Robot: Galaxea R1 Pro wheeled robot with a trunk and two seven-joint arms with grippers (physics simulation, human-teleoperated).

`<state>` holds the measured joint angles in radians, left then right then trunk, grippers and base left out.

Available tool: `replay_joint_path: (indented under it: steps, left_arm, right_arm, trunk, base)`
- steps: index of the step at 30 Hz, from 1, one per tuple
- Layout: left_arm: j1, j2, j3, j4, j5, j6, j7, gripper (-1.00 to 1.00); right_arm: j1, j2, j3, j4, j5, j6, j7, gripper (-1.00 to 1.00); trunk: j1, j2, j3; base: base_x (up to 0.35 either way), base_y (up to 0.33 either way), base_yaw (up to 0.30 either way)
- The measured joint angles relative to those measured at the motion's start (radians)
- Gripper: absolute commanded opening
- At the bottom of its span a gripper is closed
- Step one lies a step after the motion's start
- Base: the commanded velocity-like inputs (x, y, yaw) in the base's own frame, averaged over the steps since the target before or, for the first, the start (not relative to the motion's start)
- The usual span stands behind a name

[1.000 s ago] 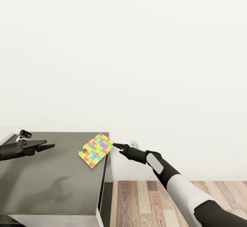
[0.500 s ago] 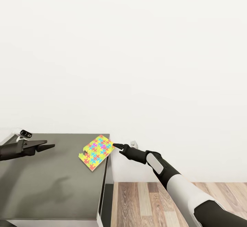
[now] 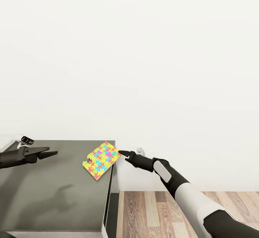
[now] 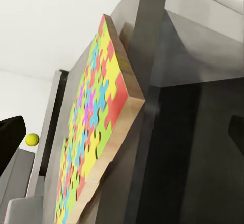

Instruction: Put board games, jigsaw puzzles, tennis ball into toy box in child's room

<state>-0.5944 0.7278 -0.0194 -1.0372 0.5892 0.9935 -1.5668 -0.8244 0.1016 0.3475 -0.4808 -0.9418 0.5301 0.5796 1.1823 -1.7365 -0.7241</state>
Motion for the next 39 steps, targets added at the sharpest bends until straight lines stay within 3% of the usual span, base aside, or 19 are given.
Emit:
replay_joint_path:
  steps: [39]
  left_arm:
    - [0.0,0.0,0.0,0.0,0.0,-0.001,0.0,1.0]
  right_arm:
    - [0.0,0.0,0.0,-0.001,0.0,-0.002,0.0,1.0]
  trunk:
    - [0.0,0.0,0.0]
  base:
    - [0.0,0.011,0.002]
